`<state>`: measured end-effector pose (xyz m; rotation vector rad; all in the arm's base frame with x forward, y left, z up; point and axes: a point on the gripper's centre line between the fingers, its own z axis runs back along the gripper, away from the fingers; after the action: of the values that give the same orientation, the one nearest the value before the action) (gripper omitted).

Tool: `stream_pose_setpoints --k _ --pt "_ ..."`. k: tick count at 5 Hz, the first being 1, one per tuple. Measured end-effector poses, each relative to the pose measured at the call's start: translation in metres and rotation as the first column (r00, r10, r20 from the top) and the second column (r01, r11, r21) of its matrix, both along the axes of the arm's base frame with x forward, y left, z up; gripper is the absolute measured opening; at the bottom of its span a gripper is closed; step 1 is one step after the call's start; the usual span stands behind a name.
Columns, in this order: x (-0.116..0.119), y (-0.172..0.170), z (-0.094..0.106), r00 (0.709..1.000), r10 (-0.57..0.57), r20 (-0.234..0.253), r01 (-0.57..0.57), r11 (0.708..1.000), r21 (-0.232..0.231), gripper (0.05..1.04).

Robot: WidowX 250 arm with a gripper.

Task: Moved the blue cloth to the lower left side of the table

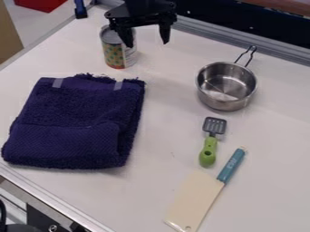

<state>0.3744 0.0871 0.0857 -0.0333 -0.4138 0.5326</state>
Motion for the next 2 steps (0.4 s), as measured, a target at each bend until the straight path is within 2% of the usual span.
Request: stream_pose_setpoints --k 1,2 --pt "-0.0046 -0.0012 -0.0158 0.999 -0.011 -0.039 0.010 1.000 -0.006 0.999" --pt "-0.0077 0.0004 -0.0237 0.991 -0.128 -0.026 0.129 0.991 0.041 1.000"
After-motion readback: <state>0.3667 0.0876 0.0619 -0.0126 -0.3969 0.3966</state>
